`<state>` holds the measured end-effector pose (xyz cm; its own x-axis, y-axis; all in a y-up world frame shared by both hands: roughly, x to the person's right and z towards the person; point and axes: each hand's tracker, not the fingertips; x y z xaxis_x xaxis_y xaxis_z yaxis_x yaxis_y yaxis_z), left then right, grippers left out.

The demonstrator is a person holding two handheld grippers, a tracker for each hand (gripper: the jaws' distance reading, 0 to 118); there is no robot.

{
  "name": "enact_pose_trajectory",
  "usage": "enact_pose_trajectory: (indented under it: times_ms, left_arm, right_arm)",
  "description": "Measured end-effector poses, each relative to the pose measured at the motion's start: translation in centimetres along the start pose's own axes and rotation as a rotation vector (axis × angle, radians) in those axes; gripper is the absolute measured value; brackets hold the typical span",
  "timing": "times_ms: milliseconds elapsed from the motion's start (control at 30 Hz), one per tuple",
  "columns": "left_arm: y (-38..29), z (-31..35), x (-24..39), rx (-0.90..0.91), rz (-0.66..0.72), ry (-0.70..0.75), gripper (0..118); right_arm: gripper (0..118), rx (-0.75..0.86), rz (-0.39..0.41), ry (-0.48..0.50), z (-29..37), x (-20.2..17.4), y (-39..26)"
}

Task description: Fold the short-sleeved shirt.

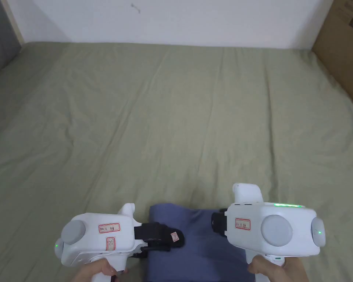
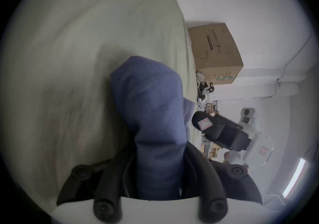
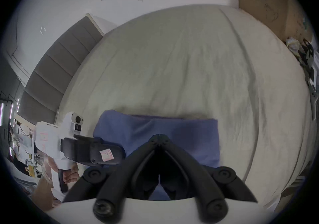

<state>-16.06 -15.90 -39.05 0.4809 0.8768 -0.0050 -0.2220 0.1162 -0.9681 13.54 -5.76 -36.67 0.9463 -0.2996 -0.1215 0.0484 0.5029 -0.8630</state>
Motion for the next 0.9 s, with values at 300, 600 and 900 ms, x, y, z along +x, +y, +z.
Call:
enact_pose_trajectory:
  times_ms: [300,600,900]
  left_arm:
    - [1.6,8.8,0.5,0.039,-0.125,0.246,25]
    - [4.4,22.3,-1.5,0.116,-0.237,0.643,25]
    - [7.3,29.5,-4.7,0.094,-0.356,1.122,25]
  right_arm:
    - [1,0.469,0.032,-0.064,6.5,-7.4,2.7]
    - [1,0.847,0.215,-0.265,8.2,-16.4,3.0]
    - [1,0.811,0.259,-0.246,4.8,-20.2,1.7]
